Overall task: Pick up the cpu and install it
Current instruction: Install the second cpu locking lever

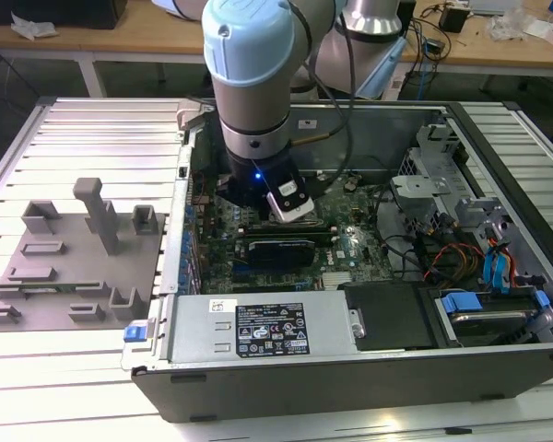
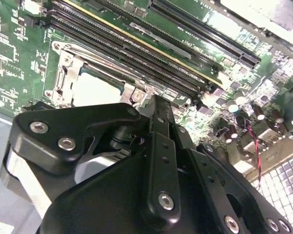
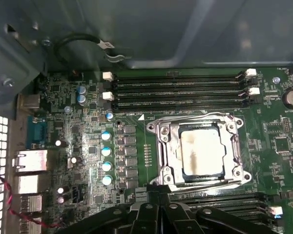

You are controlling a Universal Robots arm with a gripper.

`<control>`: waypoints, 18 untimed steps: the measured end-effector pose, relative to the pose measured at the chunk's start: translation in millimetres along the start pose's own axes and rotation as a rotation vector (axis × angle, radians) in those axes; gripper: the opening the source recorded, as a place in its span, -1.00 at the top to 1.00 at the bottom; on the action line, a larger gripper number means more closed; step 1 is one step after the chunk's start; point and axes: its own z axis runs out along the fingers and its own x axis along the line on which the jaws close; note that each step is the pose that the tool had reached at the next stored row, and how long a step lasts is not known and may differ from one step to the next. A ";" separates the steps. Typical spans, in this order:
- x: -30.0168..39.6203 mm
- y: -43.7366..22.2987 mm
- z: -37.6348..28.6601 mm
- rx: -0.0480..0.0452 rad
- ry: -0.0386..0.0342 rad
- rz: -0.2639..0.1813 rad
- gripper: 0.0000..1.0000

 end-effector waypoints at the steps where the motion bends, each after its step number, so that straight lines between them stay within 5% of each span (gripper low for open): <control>1: -3.6 0.2 0.3 0.0007 0.0006 0.000 0.79; 8: -47.0 3.6 4.4 0.0018 0.0061 0.001 0.79; 18: -51.3 29.5 9.9 0.0175 0.0053 0.000 0.79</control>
